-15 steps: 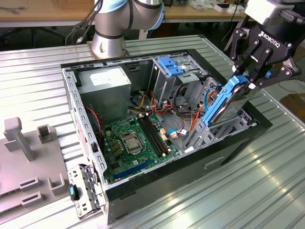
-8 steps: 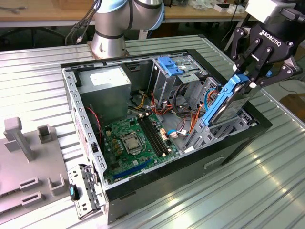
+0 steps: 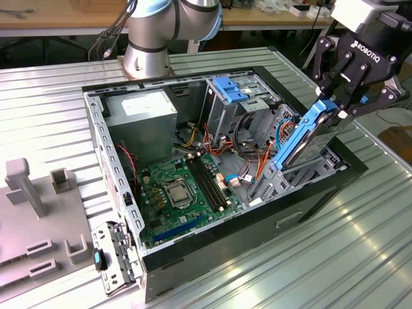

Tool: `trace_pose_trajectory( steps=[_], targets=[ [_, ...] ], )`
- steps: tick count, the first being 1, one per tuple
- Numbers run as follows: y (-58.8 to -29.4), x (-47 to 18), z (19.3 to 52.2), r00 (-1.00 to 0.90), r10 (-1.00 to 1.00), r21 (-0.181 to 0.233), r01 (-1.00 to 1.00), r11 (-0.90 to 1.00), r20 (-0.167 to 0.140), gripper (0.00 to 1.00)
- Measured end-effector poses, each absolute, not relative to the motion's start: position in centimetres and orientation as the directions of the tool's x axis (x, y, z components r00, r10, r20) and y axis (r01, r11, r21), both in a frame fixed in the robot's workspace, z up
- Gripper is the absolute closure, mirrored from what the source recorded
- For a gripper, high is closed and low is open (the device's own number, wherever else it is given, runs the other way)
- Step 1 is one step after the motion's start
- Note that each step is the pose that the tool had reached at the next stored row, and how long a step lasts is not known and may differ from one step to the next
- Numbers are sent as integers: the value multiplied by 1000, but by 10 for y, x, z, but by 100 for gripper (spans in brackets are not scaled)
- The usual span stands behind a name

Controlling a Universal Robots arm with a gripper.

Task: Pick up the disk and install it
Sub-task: 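Insert the disk into the insertion slot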

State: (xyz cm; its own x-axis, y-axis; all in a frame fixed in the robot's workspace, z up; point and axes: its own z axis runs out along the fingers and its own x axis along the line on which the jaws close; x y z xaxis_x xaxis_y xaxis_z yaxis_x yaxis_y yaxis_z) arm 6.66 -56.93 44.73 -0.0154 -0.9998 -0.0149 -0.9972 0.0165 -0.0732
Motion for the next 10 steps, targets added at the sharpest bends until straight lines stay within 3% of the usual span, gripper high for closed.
trace_pose_trajectory(
  steps=[10],
  targets=[
    [-569,66,447,-15,-1000,-74,-997,16,-16,63]
  ],
)
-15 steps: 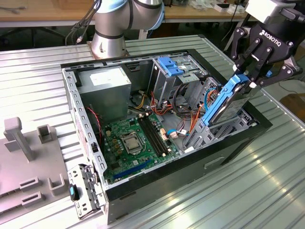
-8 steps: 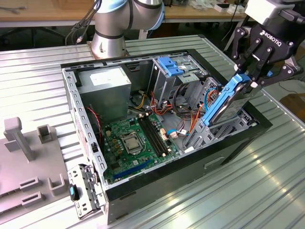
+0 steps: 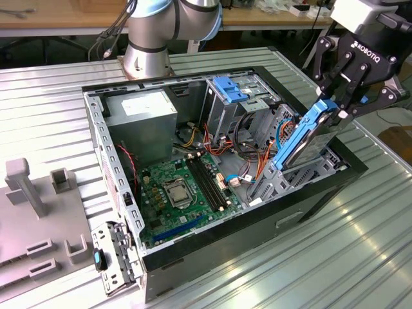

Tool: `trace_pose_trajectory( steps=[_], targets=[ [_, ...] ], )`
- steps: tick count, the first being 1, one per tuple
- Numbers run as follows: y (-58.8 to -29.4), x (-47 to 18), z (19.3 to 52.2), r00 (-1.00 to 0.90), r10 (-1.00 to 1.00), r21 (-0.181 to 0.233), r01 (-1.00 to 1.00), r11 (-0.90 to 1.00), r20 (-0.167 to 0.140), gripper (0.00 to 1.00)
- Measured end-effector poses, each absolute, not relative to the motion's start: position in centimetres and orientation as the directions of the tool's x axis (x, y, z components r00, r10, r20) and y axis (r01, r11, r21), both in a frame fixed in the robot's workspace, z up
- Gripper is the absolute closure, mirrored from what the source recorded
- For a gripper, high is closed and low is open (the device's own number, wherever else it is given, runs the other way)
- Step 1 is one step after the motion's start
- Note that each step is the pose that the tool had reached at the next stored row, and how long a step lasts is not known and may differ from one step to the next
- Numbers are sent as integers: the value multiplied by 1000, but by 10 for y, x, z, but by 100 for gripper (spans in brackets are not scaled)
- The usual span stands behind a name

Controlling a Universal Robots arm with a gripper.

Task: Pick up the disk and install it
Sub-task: 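Insert the disk into the insertion slot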

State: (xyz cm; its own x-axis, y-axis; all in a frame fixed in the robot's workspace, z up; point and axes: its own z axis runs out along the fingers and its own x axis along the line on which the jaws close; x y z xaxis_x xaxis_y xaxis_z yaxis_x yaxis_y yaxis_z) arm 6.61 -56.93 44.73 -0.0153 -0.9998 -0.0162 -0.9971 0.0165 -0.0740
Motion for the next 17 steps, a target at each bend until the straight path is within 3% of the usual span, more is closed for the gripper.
trace_pose_trajectory(
  steps=[10,17],
  targets=[
    [-569,67,447,-17,-1000,20,-1000,17,-20,63],
    [-569,68,445,-17,-1000,16,-1000,17,-20,63]
  ],
)
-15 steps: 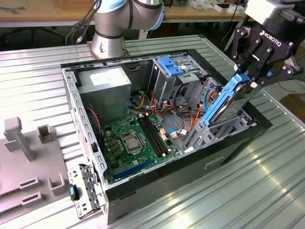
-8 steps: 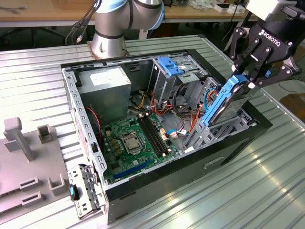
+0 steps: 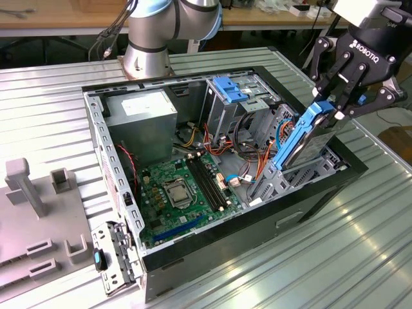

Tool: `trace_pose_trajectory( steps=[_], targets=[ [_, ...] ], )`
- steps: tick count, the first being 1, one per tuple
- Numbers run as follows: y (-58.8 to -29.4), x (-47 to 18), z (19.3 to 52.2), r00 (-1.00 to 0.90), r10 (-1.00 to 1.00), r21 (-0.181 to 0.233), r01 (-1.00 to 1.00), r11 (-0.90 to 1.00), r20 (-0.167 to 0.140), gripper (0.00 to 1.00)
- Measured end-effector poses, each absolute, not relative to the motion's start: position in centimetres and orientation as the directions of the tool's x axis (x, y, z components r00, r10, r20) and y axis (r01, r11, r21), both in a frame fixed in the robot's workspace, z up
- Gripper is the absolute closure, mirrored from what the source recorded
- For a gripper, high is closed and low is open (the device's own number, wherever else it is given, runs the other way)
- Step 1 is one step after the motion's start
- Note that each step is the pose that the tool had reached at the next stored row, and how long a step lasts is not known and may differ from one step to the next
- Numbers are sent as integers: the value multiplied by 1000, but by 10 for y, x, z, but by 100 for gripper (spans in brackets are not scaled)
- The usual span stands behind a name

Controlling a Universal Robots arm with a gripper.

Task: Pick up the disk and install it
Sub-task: 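Insert the disk into the insertion slot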

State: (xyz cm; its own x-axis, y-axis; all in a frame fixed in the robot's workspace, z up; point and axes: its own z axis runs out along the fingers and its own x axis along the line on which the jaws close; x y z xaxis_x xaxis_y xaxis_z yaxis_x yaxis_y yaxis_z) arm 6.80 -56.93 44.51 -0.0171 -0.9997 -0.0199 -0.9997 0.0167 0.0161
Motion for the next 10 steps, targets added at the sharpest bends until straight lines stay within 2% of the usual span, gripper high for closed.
trace_pose_trajectory(
  steps=[2,10],
  targets=[
    [-569,68,437,-17,-1000,3,-1000,17,-20,63],
    [-569,68,434,-17,-1000,0,-1000,17,-20,63]
  ],
)
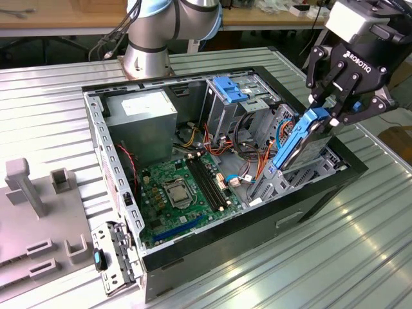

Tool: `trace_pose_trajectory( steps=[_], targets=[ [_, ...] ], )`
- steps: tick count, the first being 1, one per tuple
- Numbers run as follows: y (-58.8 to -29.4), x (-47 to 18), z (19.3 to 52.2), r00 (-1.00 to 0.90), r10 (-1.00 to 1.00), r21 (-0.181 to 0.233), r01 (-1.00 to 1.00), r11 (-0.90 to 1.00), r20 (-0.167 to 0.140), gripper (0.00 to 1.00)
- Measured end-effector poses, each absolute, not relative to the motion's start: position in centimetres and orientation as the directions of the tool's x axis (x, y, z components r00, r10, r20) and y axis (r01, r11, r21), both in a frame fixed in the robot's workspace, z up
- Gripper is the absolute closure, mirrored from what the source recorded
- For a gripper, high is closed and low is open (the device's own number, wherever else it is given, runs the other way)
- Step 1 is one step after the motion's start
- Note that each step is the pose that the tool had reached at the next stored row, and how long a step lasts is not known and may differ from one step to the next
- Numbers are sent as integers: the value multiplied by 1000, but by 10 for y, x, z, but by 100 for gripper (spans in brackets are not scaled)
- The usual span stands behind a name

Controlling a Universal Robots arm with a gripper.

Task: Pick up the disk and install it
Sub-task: 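Insert the disk into the insertion slot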

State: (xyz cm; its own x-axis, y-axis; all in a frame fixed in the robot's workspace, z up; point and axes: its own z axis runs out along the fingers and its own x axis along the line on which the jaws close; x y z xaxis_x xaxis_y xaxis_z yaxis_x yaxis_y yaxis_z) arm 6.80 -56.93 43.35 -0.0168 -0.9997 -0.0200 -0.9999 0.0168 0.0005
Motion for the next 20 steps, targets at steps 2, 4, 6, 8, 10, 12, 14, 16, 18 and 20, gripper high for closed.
trace_pose_trajectory(
  steps=[2,4,6,8,10,12,14,16,18,20],
  targets=[
    [-569,68,433,-17,-1000,0,-1000,17,-20,63],
    [-569,68,433,-17,-1000,0,-1000,17,-20,63],
    [-569,68,432,-17,-1000,0,-1000,17,-20,63],
    [-569,68,430,-17,-1000,0,-1000,17,-20,63],
    [-569,68,427,-17,-1000,0,-1000,17,-20,63],
    [-569,68,422,-17,-1000,0,-1000,17,-20,63],
    [-569,68,418,-17,-1000,0,-1000,17,-20,63],
    [-569,68,415,-17,-1000,0,-1000,17,-20,63],
    [-569,68,411,-17,-1000,0,-1000,17,-20,63],
    [-569,68,409,-17,-1000,0,-1000,17,-20,63]
  ],
)
